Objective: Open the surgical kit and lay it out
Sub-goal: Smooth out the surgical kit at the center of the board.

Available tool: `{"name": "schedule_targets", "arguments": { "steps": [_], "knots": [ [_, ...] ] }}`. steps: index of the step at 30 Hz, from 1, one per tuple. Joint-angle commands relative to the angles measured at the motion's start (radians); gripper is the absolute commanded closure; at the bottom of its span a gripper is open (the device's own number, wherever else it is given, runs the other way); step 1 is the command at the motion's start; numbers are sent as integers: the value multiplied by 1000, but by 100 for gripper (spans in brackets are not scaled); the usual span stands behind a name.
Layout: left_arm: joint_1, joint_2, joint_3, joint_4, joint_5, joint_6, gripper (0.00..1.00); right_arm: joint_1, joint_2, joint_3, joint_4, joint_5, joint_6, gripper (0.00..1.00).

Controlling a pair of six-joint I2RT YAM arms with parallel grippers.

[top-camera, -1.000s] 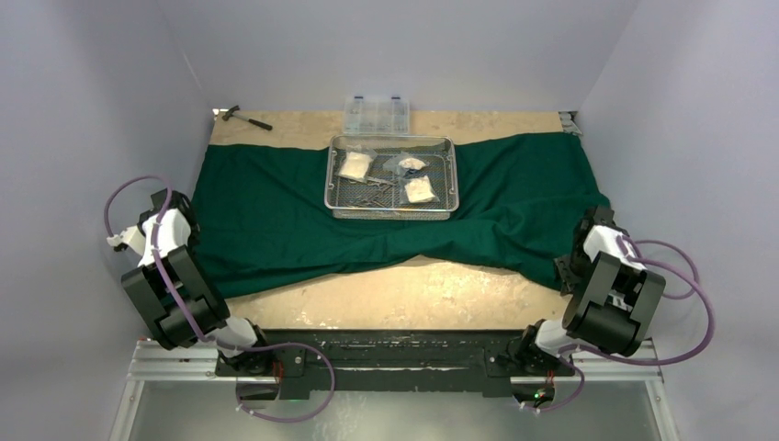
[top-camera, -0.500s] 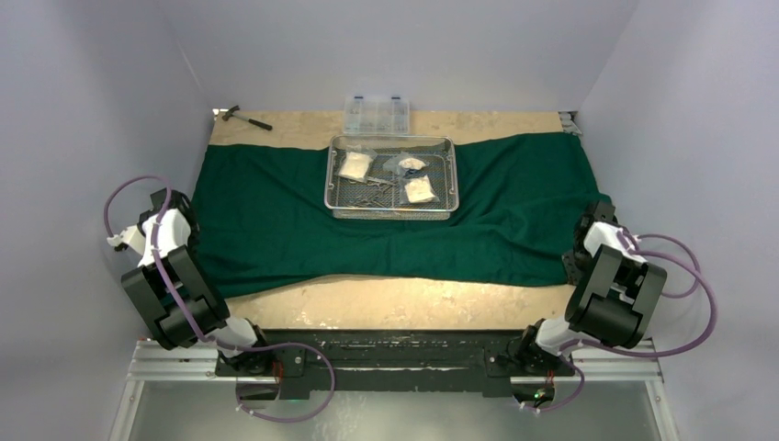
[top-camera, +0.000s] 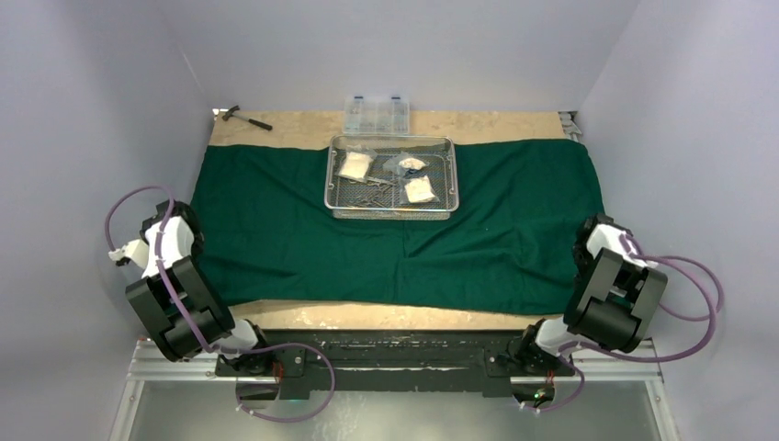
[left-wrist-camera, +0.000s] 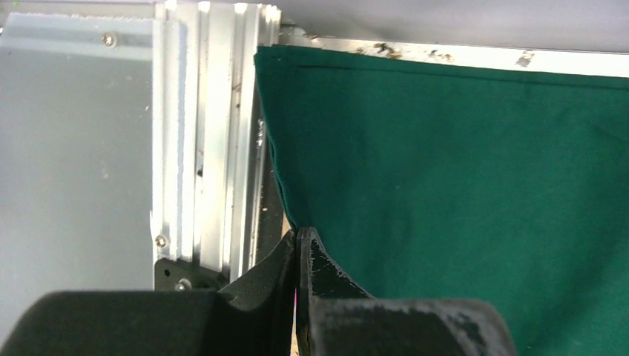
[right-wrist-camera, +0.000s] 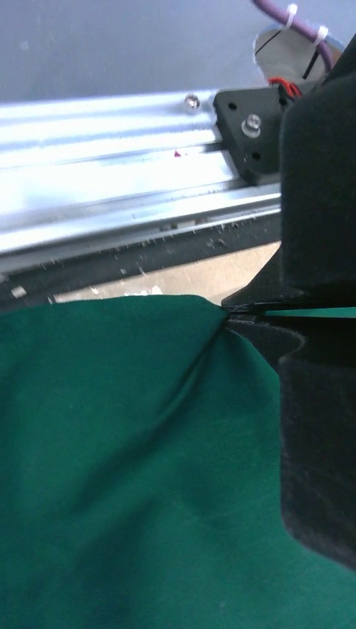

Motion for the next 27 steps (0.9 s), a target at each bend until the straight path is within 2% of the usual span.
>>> {"name": "schedule_targets", "arguments": {
  "steps": [1,6,13,19,20,21,25,27],
  "knots": [
    [22,-12,-1,-93,-64,-103,100,-17,61,67,-179,158,228,100],
    [36,50,59,-176,-65,-190,100,-31,138,108,-233,197,299,100],
    [37,198,54,-261,-79,-310,100,-34,274,213,-410,292,499,100],
    [40,254,23,-269,-65,-365,100,-33,305,217,-415,320,539,100],
    [40,249,30,-264,-65,-359,100,-34,307,216,-414,321,541,97],
    [40,239,41,-260,-66,-349,92,-34,309,216,-414,321,542,89],
    [39,176,100,-244,-62,-295,45,-32,298,220,-404,334,516,46],
    [38,139,132,-245,-70,-281,31,-29,286,220,-392,332,495,36]
  ]
}}
